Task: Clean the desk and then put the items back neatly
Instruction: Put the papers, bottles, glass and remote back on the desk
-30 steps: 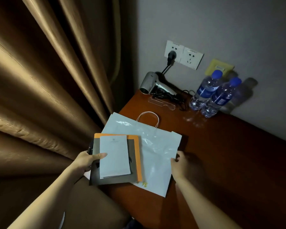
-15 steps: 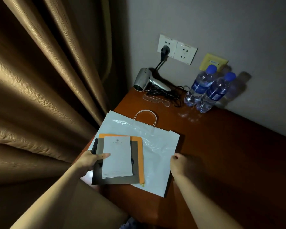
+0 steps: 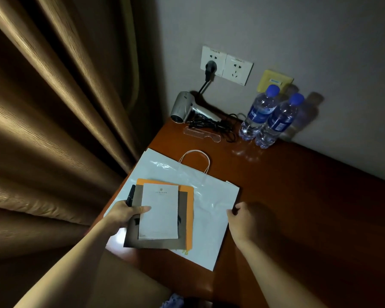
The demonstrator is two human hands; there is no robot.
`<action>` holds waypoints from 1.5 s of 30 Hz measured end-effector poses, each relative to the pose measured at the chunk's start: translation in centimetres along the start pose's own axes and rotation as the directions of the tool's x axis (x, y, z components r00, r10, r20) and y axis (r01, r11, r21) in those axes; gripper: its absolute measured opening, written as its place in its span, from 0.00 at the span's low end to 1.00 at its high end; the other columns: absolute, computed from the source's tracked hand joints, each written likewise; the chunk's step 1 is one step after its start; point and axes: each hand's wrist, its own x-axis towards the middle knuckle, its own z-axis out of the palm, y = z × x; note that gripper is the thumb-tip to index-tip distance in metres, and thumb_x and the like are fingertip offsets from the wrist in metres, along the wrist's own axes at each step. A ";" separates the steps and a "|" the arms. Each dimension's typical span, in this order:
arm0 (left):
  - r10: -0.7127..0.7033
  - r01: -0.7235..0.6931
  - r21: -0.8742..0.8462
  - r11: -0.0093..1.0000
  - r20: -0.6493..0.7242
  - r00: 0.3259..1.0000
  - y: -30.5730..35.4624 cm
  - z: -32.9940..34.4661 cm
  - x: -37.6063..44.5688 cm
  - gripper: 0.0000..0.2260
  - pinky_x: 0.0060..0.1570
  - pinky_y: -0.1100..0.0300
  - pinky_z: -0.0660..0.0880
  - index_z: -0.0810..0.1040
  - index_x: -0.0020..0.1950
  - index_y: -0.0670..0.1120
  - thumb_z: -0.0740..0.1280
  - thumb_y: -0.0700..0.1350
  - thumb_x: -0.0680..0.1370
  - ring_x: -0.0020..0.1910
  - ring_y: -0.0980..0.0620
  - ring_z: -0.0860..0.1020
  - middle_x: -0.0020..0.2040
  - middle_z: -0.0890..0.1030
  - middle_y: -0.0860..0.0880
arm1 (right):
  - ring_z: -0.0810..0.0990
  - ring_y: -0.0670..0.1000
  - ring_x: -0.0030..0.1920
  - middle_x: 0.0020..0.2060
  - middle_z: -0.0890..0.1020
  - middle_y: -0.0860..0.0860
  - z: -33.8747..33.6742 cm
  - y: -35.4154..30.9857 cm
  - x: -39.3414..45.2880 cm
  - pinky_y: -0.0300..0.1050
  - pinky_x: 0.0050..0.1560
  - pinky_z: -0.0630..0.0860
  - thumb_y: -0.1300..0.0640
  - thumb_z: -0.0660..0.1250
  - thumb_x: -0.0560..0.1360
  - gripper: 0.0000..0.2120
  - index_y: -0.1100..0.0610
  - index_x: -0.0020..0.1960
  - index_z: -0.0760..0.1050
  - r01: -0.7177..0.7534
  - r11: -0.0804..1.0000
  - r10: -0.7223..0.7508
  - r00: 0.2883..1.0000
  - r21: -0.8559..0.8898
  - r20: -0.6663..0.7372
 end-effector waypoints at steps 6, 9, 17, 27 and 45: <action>0.047 -0.051 0.072 0.996 0.046 0.998 1.5 1.3 0.7 0.10 0.41 0.58 0.77 0.78 0.51 0.43 0.73 0.44 0.72 0.45 0.47 0.80 0.48 0.82 0.45 | 0.77 0.47 0.49 0.49 0.78 0.52 2.0 -0.1 -0.2 0.25 0.37 0.70 0.55 0.68 0.76 0.14 0.59 0.59 0.73 0.067 0.982 -0.097 0.981 0.174 0.169; 0.078 -0.081 0.146 0.986 0.025 0.997 2.8 2.4 1.4 0.09 0.41 0.58 0.76 0.78 0.49 0.44 0.73 0.46 0.72 0.44 0.47 0.80 0.47 0.81 0.46 | 0.78 0.49 0.50 0.49 0.79 0.52 3.6 -0.5 -0.2 0.41 0.51 0.76 0.57 0.69 0.75 0.14 0.62 0.58 0.75 -0.013 0.963 -0.045 0.977 0.268 0.209; 0.255 -0.126 0.454 0.882 -0.234 0.938 4.1 4.7 3.5 0.17 0.47 0.56 0.75 0.72 0.64 0.42 0.67 0.45 0.77 0.53 0.42 0.78 0.57 0.78 0.42 | 0.82 0.57 0.46 0.39 0.80 0.53 5.4 -2.9 0.2 0.51 0.52 0.79 0.61 0.66 0.75 0.05 0.62 0.48 0.78 -0.104 0.951 0.026 0.966 0.290 0.258; 0.325 -0.163 0.511 0.844 -0.244 0.914 3.4 3.2 5.0 0.20 0.47 0.59 0.73 0.70 0.70 0.47 0.65 0.42 0.78 0.55 0.45 0.76 0.59 0.77 0.44 | 0.80 0.52 0.37 0.35 0.79 0.55 6.0 -5.9 -0.2 0.47 0.50 0.79 0.63 0.63 0.77 0.06 0.64 0.43 0.76 -0.264 0.888 0.134 0.932 0.376 0.338; 0.332 -0.154 0.546 0.823 -0.244 0.911 1.3 5.6 4.1 0.21 0.54 0.55 0.76 0.65 0.73 0.47 0.61 0.40 0.80 0.62 0.43 0.72 0.66 0.70 0.46 | 0.80 0.54 0.51 0.49 0.81 0.56 7.4 -6.4 -0.5 0.40 0.48 0.74 0.62 0.63 0.78 0.10 0.63 0.57 0.76 -0.115 0.929 0.041 0.977 0.351 0.211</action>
